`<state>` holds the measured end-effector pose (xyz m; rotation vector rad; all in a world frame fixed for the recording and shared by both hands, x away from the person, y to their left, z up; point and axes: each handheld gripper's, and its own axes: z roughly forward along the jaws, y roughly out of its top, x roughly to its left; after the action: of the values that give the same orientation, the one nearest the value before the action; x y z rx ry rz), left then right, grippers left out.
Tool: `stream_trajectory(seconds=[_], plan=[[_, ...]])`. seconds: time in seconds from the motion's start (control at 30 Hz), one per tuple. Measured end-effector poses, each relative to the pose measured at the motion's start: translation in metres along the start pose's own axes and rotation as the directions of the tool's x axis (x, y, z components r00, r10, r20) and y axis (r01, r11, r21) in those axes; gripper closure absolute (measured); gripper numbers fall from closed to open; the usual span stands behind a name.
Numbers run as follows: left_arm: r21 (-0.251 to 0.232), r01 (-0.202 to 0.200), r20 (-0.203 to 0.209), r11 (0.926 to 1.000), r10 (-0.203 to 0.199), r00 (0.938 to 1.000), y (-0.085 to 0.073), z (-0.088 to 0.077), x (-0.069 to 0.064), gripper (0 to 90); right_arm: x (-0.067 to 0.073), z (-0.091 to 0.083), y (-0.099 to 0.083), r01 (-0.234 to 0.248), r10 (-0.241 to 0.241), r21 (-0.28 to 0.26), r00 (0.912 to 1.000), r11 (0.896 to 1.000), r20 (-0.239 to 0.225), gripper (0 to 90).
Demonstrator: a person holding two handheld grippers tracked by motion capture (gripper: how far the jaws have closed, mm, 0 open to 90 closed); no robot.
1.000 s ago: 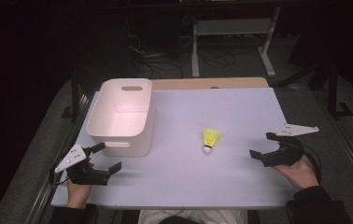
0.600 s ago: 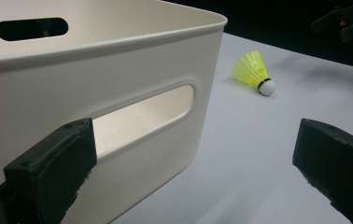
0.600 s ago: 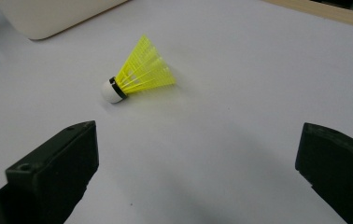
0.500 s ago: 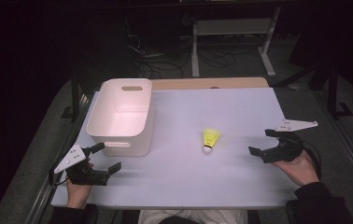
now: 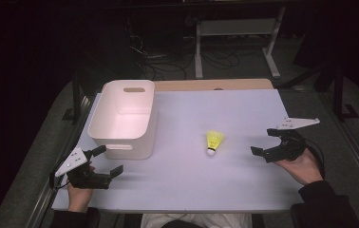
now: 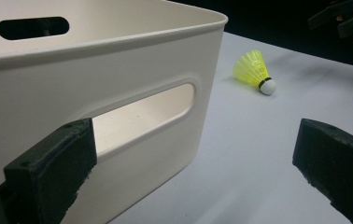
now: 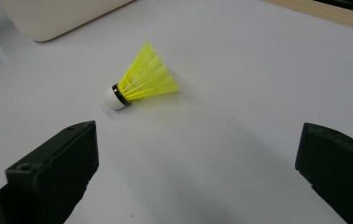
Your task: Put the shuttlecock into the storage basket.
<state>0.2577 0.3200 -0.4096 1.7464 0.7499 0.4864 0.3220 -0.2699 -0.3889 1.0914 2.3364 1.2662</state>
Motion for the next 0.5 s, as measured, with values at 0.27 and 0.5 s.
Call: stream_trajectory(seconds=[0.27, 0.5], plan=[[-0.001, -0.001, 0.000, 1.0000, 0.001, 1.0000, 0.000, 0.000, 0.000, 0.0, 0.001, 0.002, 0.008, 0.013, -0.013, 0.008, 0.9999, 1.000, -0.010, 0.0], [0.000, -0.001, 0.002, 1.0000, 0.001, 1.0000, 0.000, 0.000, 0.000, 0.0, 0.002, 0.004, 0.015, 0.026, -0.026, 0.026, 0.9995, 0.999, -0.018, 0.0]])
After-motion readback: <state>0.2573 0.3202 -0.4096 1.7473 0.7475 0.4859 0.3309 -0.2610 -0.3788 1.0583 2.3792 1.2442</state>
